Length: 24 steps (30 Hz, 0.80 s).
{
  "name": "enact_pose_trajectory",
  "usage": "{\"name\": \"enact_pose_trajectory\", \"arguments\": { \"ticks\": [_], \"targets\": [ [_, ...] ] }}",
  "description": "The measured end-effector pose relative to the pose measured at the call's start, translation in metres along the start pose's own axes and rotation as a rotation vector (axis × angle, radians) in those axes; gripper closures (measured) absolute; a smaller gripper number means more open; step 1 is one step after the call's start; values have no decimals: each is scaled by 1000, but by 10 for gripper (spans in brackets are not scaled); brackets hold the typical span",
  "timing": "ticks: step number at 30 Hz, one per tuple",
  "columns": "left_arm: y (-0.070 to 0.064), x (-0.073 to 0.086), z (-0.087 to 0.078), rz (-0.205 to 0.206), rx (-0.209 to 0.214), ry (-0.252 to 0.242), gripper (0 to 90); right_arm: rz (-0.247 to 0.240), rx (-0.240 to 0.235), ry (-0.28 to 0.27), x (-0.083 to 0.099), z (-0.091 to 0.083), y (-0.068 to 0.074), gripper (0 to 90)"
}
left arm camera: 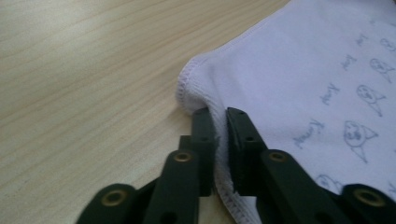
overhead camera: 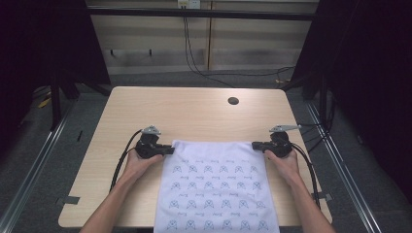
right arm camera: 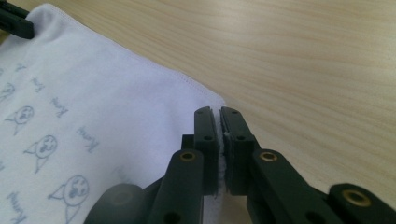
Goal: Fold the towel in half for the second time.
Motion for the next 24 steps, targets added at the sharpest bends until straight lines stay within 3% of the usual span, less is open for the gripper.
{"name": "enact_pose_trajectory", "arguments": {
  "ticks": [4, 7, 10, 16, 19, 24],
  "targets": [
    [-6, -5, -11, -18, 23, -50, 866, 11, -27, -36, -5, -12, 2, 861],
    [-11, -12, -20, 0, 44, -84, 868, 15, -53, -82, -14, -24, 4, 863],
    [-12, -25, -31, 0, 25, -110, 870, 36, -72, -136, -28, -35, 1, 863],
    [-6, -52, -48, 1, 16, -175, 870, 22, -57, -210, -65, -53, 0, 863],
    [-7, -64, -54, 0, -6, -193, 870, 13, -46, -224, -83, -58, -1, 863],
    [-10, -90, -71, 23, -25, -241, 871, 44, -22, -224, -104, -62, -10, 863]
  ]
}}
Point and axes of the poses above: each handheld gripper's, and its own axes: z roughly forward along the jaws, x roughly out of its underside, y roughly to its left, the point moved 2 cm from there along z, roughly forward along the jaws, and after that the axes turned 8 degrees about x, right-handed, at the moved point
